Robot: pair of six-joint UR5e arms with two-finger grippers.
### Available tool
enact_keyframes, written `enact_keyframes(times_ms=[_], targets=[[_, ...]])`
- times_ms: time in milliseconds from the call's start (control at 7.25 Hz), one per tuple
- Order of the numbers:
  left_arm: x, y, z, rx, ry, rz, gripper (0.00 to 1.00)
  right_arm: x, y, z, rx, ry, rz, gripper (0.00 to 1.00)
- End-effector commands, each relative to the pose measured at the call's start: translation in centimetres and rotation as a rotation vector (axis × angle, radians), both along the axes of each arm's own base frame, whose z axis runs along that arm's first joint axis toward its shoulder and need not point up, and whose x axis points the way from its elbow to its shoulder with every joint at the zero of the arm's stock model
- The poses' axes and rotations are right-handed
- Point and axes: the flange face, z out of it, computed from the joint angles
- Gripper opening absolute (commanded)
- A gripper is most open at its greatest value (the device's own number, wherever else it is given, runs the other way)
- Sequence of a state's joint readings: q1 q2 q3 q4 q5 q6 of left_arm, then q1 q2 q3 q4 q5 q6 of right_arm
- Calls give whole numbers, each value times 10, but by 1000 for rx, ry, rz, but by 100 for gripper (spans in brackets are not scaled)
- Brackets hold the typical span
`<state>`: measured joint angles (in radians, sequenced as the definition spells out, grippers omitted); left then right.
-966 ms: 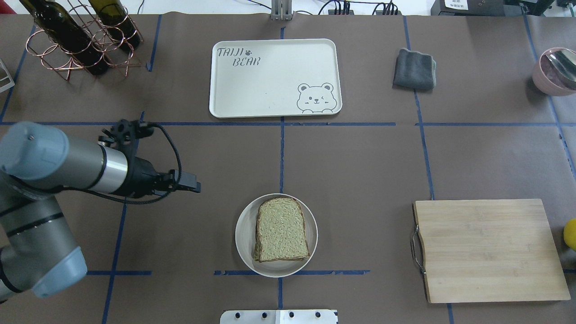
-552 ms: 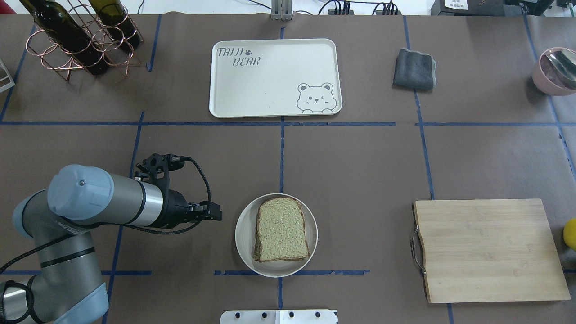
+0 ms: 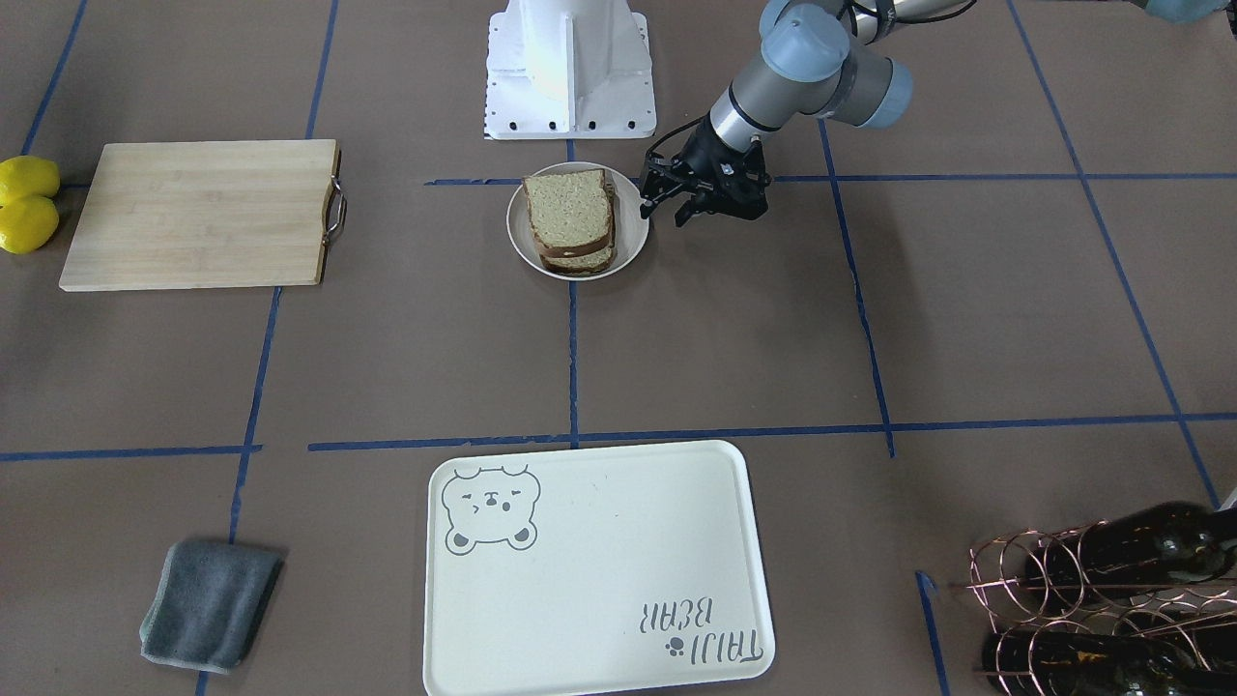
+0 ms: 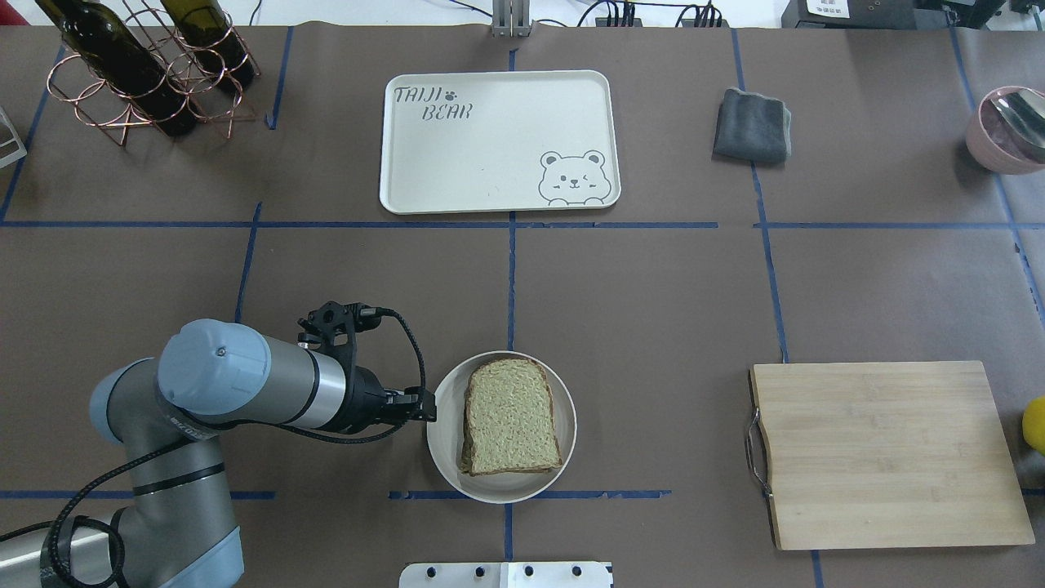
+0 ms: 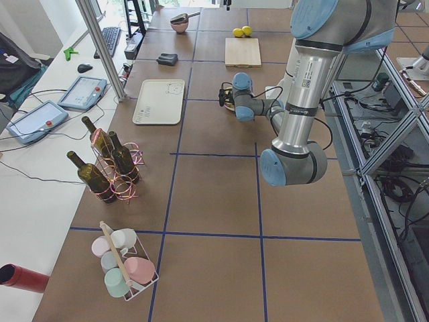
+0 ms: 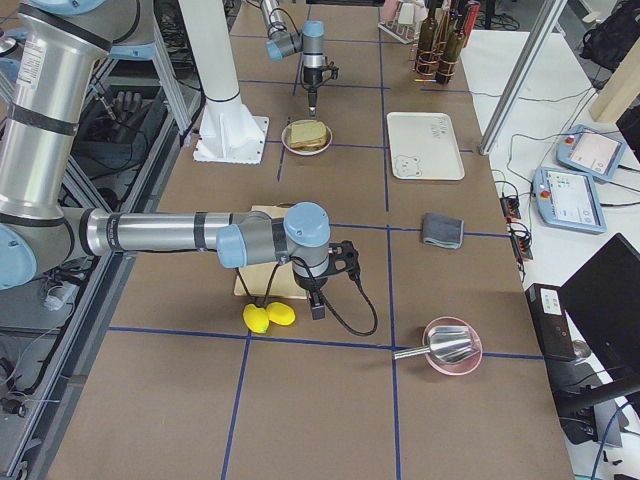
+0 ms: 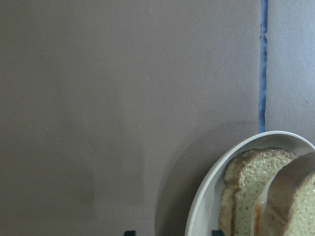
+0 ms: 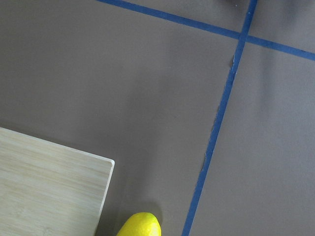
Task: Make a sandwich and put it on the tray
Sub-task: 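Move the left gripper toward the rim of the white plate, then close the left gripper on the plate rim nearest it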
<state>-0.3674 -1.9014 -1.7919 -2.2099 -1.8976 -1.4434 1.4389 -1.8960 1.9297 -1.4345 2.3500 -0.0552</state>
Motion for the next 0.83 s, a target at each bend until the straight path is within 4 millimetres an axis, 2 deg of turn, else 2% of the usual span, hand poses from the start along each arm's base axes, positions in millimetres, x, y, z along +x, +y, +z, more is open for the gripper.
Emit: enact_keyframes(times_ms=[0, 276, 690], targets=[[20, 5, -6, 0, 1, 19, 56, 0, 0, 0, 0, 0, 0, 100], [22, 4, -8, 1, 4, 19, 41, 0, 0, 0, 0, 0, 0, 100], [26, 3, -1, -3, -10, 20, 41, 0, 0, 0, 1, 0, -1, 100]])
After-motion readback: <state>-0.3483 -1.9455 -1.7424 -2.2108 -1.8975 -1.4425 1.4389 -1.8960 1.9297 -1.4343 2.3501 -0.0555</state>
